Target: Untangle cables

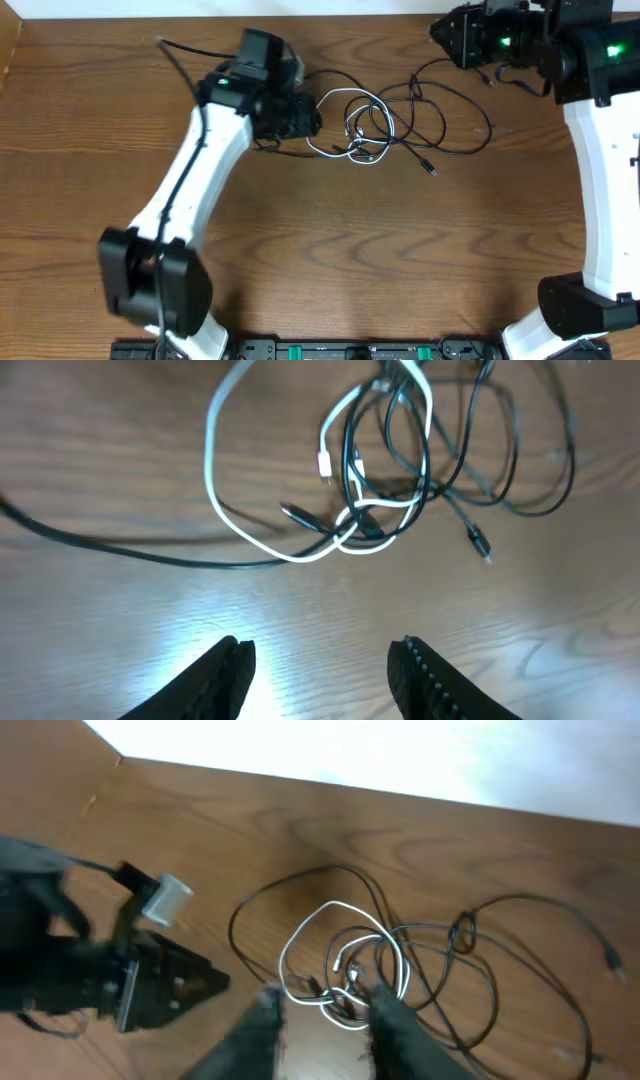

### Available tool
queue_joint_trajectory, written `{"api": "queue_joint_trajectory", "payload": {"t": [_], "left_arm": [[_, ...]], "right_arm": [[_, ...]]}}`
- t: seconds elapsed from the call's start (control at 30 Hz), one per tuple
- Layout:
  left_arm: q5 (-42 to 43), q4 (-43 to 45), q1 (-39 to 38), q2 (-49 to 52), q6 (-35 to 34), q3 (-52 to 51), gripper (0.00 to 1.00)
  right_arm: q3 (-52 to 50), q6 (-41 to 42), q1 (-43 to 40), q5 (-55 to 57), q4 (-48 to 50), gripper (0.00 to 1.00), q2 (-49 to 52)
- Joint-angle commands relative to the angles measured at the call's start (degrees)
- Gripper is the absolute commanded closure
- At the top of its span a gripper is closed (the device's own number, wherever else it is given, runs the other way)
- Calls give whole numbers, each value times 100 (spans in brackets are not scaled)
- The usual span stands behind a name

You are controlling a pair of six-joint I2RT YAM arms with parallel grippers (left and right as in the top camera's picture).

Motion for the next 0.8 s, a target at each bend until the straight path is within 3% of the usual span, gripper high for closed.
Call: {"api": "queue_joint_trajectory", "payload": {"t": [0.0, 0.33, 0.77], "left_arm": [[31, 37, -157, 520, -859, -39, 50], [-673, 332, -385, 1648, -2256, -39, 51], [-702, 789, -533, 2037, -2660, -44, 51]], "right_arm": [[4, -26, -131, 50, -28, 68, 50], [0, -28, -136, 522, -48, 55, 103], [0, -162, -131, 586, -120, 50, 109]]}}
